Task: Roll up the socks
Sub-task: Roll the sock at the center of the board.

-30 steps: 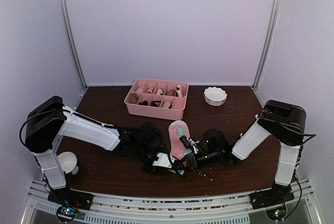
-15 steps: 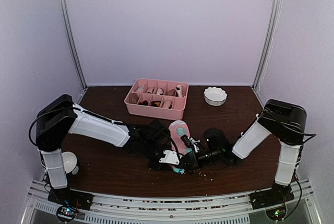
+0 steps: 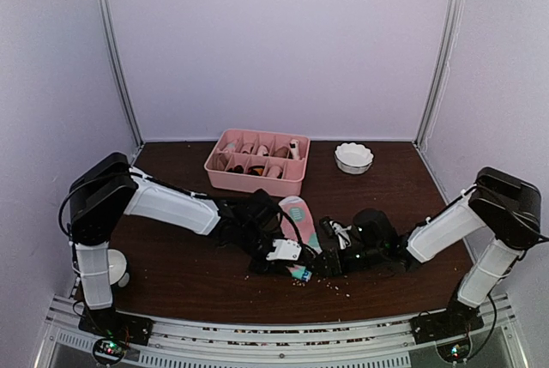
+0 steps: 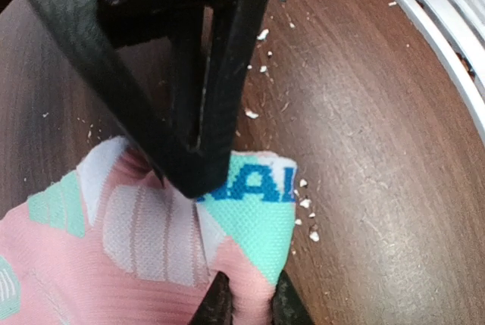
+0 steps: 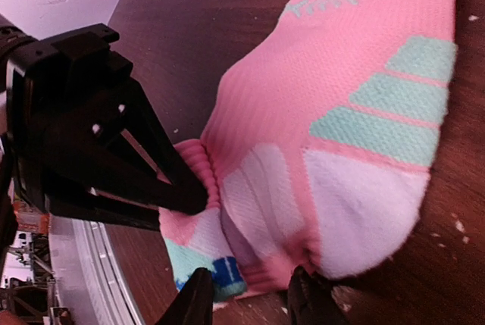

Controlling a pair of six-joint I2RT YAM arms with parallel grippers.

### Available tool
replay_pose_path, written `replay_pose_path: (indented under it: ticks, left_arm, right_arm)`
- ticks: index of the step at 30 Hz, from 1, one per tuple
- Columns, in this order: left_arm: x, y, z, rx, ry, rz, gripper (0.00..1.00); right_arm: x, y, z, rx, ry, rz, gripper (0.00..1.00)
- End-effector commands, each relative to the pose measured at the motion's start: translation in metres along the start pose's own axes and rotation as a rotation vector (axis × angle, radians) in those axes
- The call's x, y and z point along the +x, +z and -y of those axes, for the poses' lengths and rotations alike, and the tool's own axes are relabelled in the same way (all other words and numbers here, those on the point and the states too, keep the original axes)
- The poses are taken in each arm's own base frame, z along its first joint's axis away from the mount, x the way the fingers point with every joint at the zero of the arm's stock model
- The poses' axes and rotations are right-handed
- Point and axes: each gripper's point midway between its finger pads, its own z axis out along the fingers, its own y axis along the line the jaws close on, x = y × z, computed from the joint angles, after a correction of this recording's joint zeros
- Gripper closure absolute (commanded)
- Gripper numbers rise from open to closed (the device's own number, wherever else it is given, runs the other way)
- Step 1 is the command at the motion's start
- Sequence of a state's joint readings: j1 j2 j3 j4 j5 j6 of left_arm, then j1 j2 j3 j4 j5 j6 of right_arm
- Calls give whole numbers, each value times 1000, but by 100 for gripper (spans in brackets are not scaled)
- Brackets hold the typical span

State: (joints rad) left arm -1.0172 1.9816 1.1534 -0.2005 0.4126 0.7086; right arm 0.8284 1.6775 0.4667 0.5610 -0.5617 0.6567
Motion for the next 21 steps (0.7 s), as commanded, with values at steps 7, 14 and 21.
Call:
replay_pose_path:
  ticks: [7, 14, 21]
  left_arm:
    - [57, 3, 59, 368, -381, -70, 83]
    - [55, 7, 58, 404, -436, -72, 82]
    - [51, 9, 58, 470, -506, -93, 82]
  right_arm:
    - [-12, -58, 56, 387, -140, 154, 51]
    - [-48, -111, 69, 581, -132, 419, 0]
    - [-47, -109, 32, 367, -233, 473, 0]
